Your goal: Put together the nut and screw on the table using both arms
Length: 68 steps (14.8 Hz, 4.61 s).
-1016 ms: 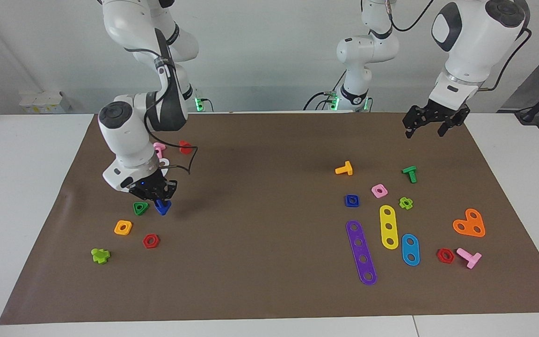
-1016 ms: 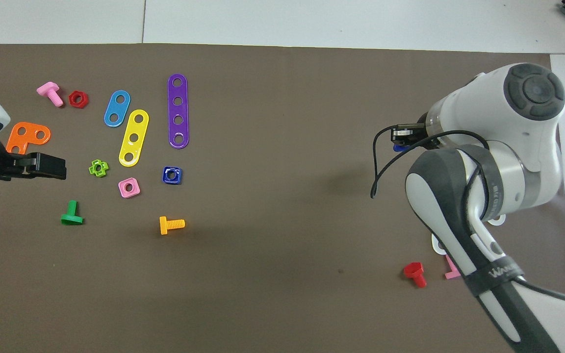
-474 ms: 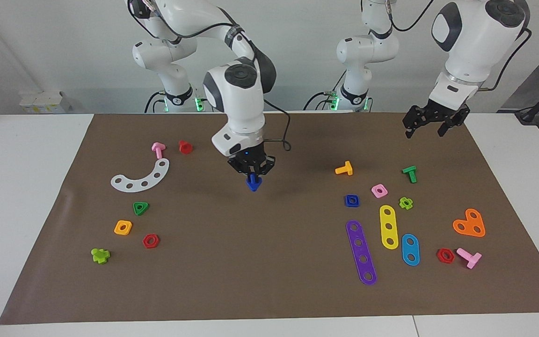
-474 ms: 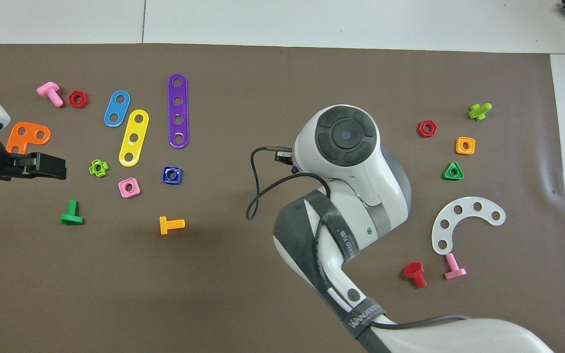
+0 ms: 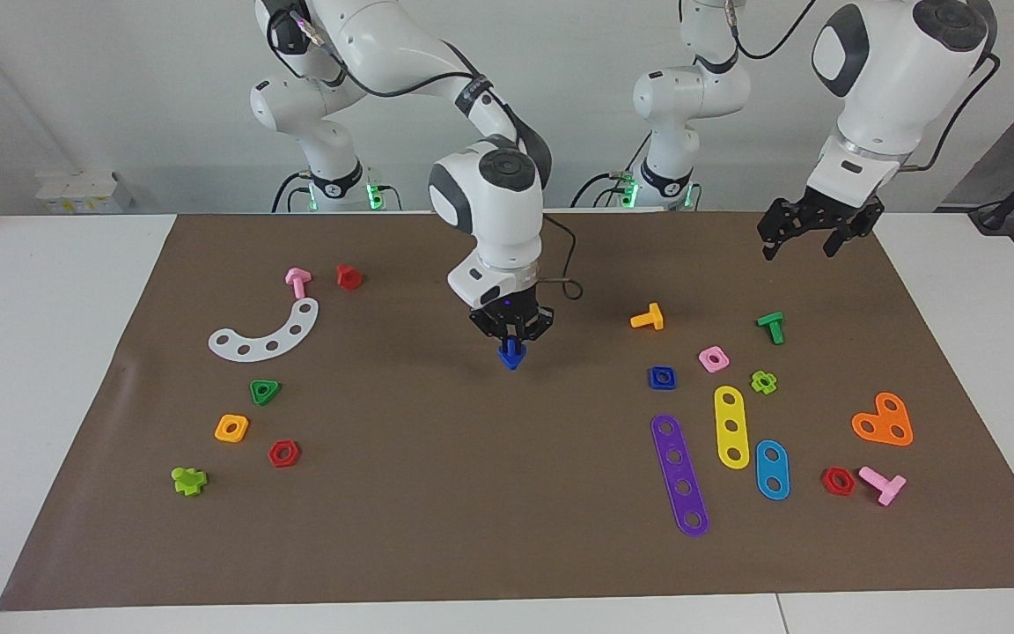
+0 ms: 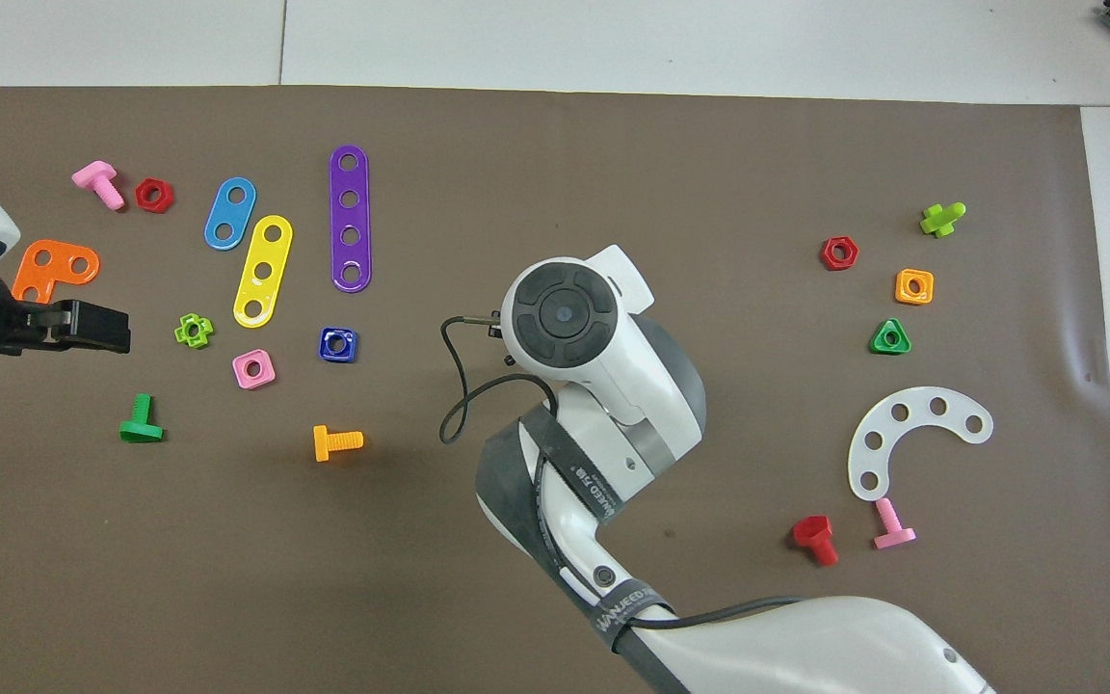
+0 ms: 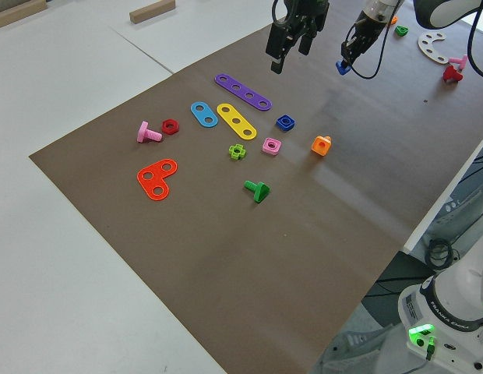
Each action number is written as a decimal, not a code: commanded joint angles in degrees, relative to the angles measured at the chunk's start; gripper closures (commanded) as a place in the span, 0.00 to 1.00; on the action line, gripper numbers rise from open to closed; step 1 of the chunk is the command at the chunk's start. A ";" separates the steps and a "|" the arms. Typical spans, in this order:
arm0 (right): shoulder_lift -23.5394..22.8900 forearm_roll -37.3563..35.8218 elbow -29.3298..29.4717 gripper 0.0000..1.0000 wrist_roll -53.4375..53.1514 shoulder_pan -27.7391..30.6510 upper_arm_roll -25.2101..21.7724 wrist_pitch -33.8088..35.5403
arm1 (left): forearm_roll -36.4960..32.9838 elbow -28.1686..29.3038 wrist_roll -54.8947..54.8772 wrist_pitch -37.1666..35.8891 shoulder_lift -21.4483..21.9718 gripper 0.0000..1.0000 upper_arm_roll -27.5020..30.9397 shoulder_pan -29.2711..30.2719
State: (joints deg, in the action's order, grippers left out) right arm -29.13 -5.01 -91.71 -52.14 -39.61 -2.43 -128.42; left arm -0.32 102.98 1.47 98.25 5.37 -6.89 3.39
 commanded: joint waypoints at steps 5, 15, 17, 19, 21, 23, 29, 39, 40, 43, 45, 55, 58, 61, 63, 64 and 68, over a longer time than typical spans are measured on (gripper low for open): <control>-1.80 -1.67 -3.30 0.40 -2.18 -0.21 -0.12 -6.32 | 0.76 1.61 0.11 0.98 1.66 0.00 0.03 -0.75; 11.63 -1.14 -3.30 0.00 -1.76 7.42 -0.56 2.01 | 4.70 3.27 0.09 4.48 1.49 0.01 -0.23 -1.45; 14.79 -0.88 -3.30 0.00 4.38 10.94 -0.56 6.84 | 4.89 3.28 2.91 6.51 -0.44 0.01 -0.32 -2.15; 18.74 0.17 -3.82 0.00 10.10 14.98 -0.47 12.55 | 4.89 3.10 4.85 8.88 -2.98 0.01 -0.23 -3.82; 22.09 2.89 -4.00 0.00 17.65 19.28 -0.56 18.53 | 4.80 2.84 5.47 11.60 -6.32 0.05 -0.23 -4.79; 24.73 3.60 -4.00 0.00 24.07 23.68 -0.56 24.15 | 4.71 3.27 7.92 16.77 -9.57 0.05 -0.23 -6.46; 29.92 3.78 -4.00 0.00 39.64 34.76 -0.56 35.50 | 4.27 11.35 10.56 30.49 -14.06 0.07 -0.15 -10.50; 33.18 2.73 -3.04 0.00 46.34 40.31 -0.56 39.05 | 1.90 18.12 15.58 41.23 -21.19 0.17 0.03 -14.73; 33.09 2.64 -2.95 0.00 46.16 40.22 -0.47 38.08 | 1.72 18.48 15.49 41.23 -21.19 0.19 0.03 -14.38; 32.82 2.55 -2.16 0.00 45.99 40.05 -0.30 37.89 | -0.65 18.04 15.14 40.88 -21.19 0.19 0.12 -13.76; 32.83 2.63 -2.24 0.00 43.80 39.87 -0.03 37.98 | -0.65 16.29 15.23 40.45 -21.36 0.19 0.21 -13.32; 33.09 3.60 -2.60 0.00 42.65 39.87 0.50 37.98 | -0.65 10.31 15.67 33.58 -21.37 0.20 0.12 -12.79; 33.09 3.60 -2.60 0.00 42.73 39.96 0.50 37.98 | -0.65 11.62 17.77 37.17 -21.72 0.20 0.03 -13.58; 33.09 3.60 -2.68 0.00 42.82 39.96 0.50 37.98 | -0.65 11.89 20.84 39.12 -22.07 0.20 -0.06 -14.54; 33.18 3.60 -2.68 0.00 42.91 39.96 0.50 37.98 | -0.56 11.72 21.56 39.91 -22.24 0.20 -0.06 -14.99; 33.18 3.60 -2.68 0.00 43.00 39.96 0.50 37.98 | -0.21 11.45 21.64 39.91 -22.33 0.20 -0.06 -14.99; 33.18 3.60 -2.68 0.00 43.17 39.96 0.50 37.98 | -0.65 10.92 21.12 38.86 -22.51 0.21 0.12 -14.03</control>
State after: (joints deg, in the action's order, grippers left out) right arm 3.61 -2.33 -93.89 -8.52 0.10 -2.19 -89.96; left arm 0.27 114.12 22.02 136.91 -16.83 -7.20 -10.93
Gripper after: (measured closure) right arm 0.000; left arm 0.207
